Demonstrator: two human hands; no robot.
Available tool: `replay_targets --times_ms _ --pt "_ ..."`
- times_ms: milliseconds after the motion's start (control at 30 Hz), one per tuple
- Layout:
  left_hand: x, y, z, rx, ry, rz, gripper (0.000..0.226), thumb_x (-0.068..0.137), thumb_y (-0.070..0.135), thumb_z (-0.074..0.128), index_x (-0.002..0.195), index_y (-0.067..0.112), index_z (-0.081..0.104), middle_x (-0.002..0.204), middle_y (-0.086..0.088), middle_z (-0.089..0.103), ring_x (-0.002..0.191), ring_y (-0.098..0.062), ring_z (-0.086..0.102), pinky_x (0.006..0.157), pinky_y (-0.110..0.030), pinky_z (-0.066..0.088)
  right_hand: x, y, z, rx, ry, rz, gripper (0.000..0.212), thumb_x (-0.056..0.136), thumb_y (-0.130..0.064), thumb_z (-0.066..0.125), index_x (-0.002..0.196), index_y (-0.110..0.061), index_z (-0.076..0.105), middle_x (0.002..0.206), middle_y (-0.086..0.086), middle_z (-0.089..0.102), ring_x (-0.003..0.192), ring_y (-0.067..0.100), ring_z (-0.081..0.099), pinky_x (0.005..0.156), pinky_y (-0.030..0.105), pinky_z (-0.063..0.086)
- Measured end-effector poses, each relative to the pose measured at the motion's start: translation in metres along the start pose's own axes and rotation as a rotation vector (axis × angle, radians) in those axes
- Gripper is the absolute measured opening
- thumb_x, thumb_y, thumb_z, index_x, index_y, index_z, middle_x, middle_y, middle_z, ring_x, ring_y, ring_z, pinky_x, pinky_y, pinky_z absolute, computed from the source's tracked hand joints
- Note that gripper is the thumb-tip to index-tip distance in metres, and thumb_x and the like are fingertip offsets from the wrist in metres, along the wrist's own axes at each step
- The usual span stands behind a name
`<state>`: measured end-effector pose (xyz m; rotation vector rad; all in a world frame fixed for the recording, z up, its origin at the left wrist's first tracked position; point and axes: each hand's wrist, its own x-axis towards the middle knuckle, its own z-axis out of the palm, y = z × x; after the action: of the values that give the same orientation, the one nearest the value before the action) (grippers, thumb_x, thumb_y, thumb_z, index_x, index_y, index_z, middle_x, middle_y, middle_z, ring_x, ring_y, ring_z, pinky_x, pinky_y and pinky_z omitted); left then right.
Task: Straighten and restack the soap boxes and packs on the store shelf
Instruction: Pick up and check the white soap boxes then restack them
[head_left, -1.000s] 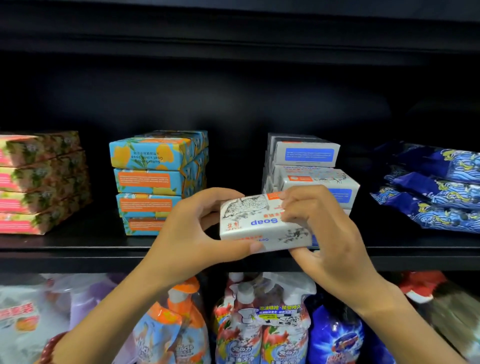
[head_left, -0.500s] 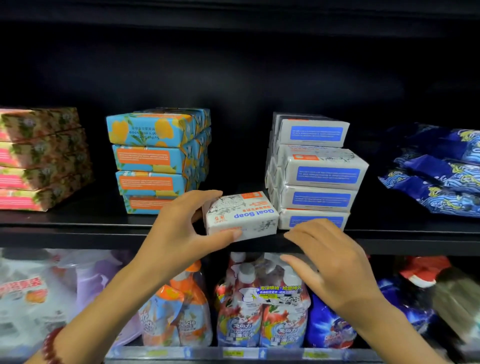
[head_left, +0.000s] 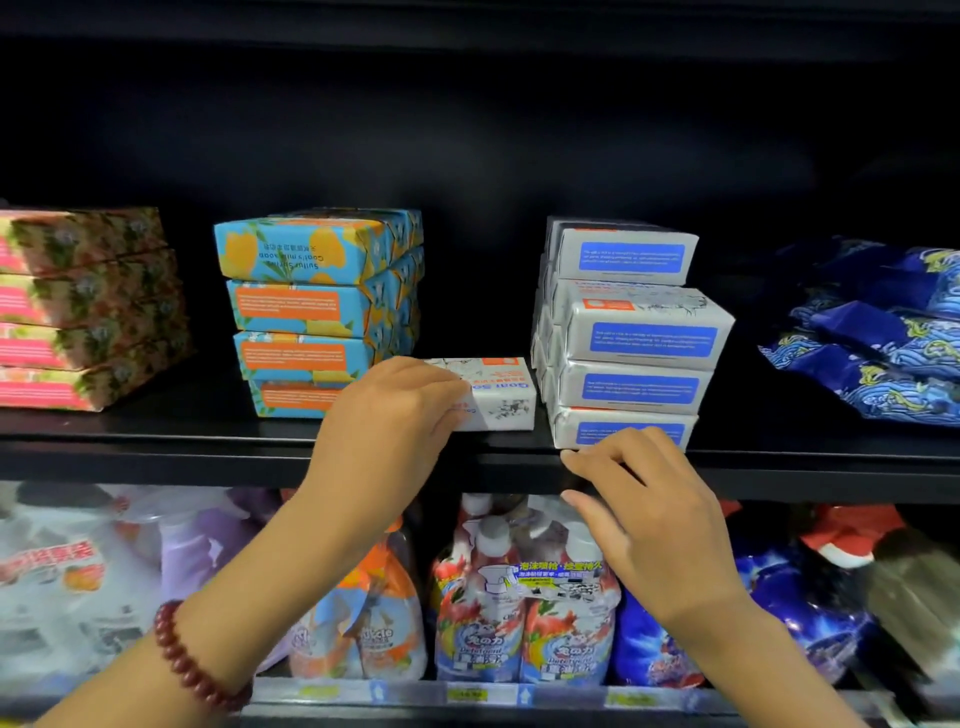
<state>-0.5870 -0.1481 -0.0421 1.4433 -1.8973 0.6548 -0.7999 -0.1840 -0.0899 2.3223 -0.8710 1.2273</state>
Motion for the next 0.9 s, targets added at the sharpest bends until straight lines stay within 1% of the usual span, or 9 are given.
replay_targets --times_ms 100,200,400,500,600,700,733,800,900 --pt "0.013 -0.006 0.007 0.099 -0.123 -0.064 0.01 0.088 0.009 0.062 0.081 0.005 0.068 0.085 -0.007 0.069 0.084 -0.027 0.062 0.069 -0.041 0.049 -0.001 -0.001 0.001 0.003 -0.002 0.033 0.028 0.063 -0.007 0.084 0.088 -0.008 0.072 0.076 0.002 0.062 0.073 0.017 0.054 0.058 0.024 0.048" --pt "0.024 -0.012 0.016 0.142 -0.152 -0.108 0.016 0.094 0.015 0.049 0.093 0.012 0.065 0.097 -0.001 0.066 0.095 -0.018 0.059 0.079 -0.031 0.044 -0.001 -0.002 0.002 0.0 -0.002 0.052 0.027 0.063 -0.007 0.084 0.088 -0.008 0.072 0.076 0.002 0.062 0.073 0.016 0.054 0.058 0.023 0.047" --pt "0.032 -0.011 0.023 0.152 -0.204 -0.155 0.021 0.094 0.012 0.049 0.109 0.015 0.064 0.113 0.001 0.064 0.105 -0.017 0.058 0.085 -0.028 0.043 -0.002 -0.004 -0.001 0.002 -0.037 0.056 0.028 0.064 -0.008 0.084 0.089 -0.008 0.071 0.076 0.002 0.061 0.071 0.018 0.056 0.059 0.022 0.045" --pt "0.024 -0.006 0.018 0.075 -0.166 -0.147 0.024 0.091 0.009 0.055 0.113 0.008 0.064 0.12 -0.005 0.063 0.111 -0.022 0.056 0.09 -0.028 0.041 -0.001 -0.002 -0.004 0.027 -0.068 0.04 0.027 0.068 -0.015 0.083 0.091 -0.008 0.071 0.078 0.0 0.061 0.075 0.016 0.055 0.06 0.025 0.049" --pt "-0.001 0.005 0.015 -0.065 -0.01 -0.119 0.027 0.084 0.02 0.068 0.106 0.005 0.069 0.109 -0.008 0.069 0.101 -0.027 0.063 0.085 -0.03 0.047 0.009 0.005 -0.019 0.13 0.06 0.004 0.022 0.079 -0.022 0.071 0.093 -0.005 0.07 0.09 0.003 0.063 0.087 0.016 0.055 0.076 0.026 0.047" --pt "-0.023 0.011 0.019 -0.089 0.007 -0.116 0.037 0.086 0.043 0.054 0.096 0.013 0.073 0.096 0.002 0.072 0.091 -0.017 0.067 0.078 -0.022 0.045 0.034 0.024 -0.041 0.076 0.263 -0.031 0.026 0.082 -0.016 0.068 0.101 0.001 0.067 0.103 0.011 0.063 0.1 0.021 0.054 0.094 0.022 0.039" --pt "-0.026 0.011 0.021 -0.074 -0.003 -0.106 0.039 0.087 0.045 0.051 0.092 0.014 0.075 0.092 0.003 0.073 0.089 -0.016 0.067 0.075 -0.022 0.046 0.043 0.031 -0.047 0.05 0.257 -0.027 0.031 0.081 -0.018 0.069 0.105 0.001 0.065 0.107 0.012 0.062 0.104 0.022 0.053 0.098 0.021 0.036" --pt "-0.028 0.01 0.024 -0.072 -0.009 -0.107 0.04 0.087 0.046 0.049 0.088 0.015 0.075 0.09 0.005 0.073 0.086 -0.015 0.068 0.072 -0.023 0.047 0.06 0.043 -0.055 0.015 0.116 -0.026 0.045 0.078 -0.026 0.072 0.113 -0.001 0.06 0.114 0.01 0.061 0.109 0.023 0.052 0.1 0.023 0.036" --pt "-0.027 0.011 0.025 -0.106 -0.003 -0.136 0.041 0.087 0.047 0.048 0.088 0.017 0.075 0.089 0.006 0.072 0.085 -0.015 0.067 0.07 -0.024 0.048 0.069 0.052 -0.052 -0.007 -0.071 -0.026 0.059 0.07 -0.031 0.079 0.117 -0.003 0.058 0.115 0.009 0.061 0.108 0.028 0.054 0.094 0.031 0.039"
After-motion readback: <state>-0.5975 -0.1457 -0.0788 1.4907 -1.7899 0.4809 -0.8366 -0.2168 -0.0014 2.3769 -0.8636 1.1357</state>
